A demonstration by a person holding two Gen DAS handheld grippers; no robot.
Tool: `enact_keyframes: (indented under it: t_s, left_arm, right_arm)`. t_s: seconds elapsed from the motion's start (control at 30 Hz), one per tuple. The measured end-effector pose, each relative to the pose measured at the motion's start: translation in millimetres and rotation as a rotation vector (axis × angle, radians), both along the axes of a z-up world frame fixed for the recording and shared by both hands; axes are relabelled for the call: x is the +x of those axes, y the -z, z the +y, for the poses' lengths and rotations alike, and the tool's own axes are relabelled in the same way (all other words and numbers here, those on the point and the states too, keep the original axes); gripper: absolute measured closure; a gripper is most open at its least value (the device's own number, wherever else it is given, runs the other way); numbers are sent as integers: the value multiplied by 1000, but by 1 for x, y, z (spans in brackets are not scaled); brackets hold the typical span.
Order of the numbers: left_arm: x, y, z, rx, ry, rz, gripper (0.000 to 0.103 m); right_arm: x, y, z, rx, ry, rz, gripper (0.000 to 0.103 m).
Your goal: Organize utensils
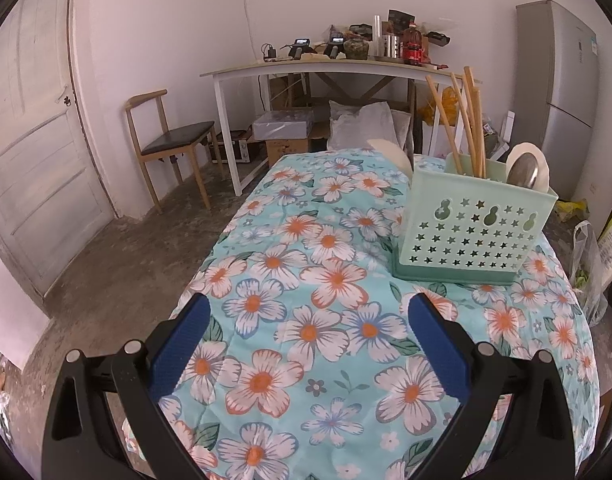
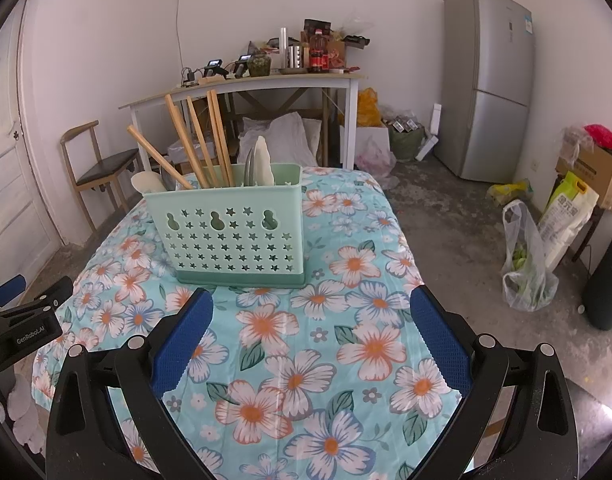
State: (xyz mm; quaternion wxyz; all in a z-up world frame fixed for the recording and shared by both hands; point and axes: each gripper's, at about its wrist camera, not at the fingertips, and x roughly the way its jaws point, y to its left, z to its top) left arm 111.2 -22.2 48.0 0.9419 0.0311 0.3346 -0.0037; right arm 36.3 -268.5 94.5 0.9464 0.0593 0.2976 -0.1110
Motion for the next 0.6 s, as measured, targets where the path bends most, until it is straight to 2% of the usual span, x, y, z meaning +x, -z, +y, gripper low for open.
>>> enact_keyframes:
  t_s: [0.6]
  left_arm:
    - [0, 1, -2, 3, 10, 3, 6]
  right_arm:
    - [0, 0, -1, 2, 0, -2, 8]
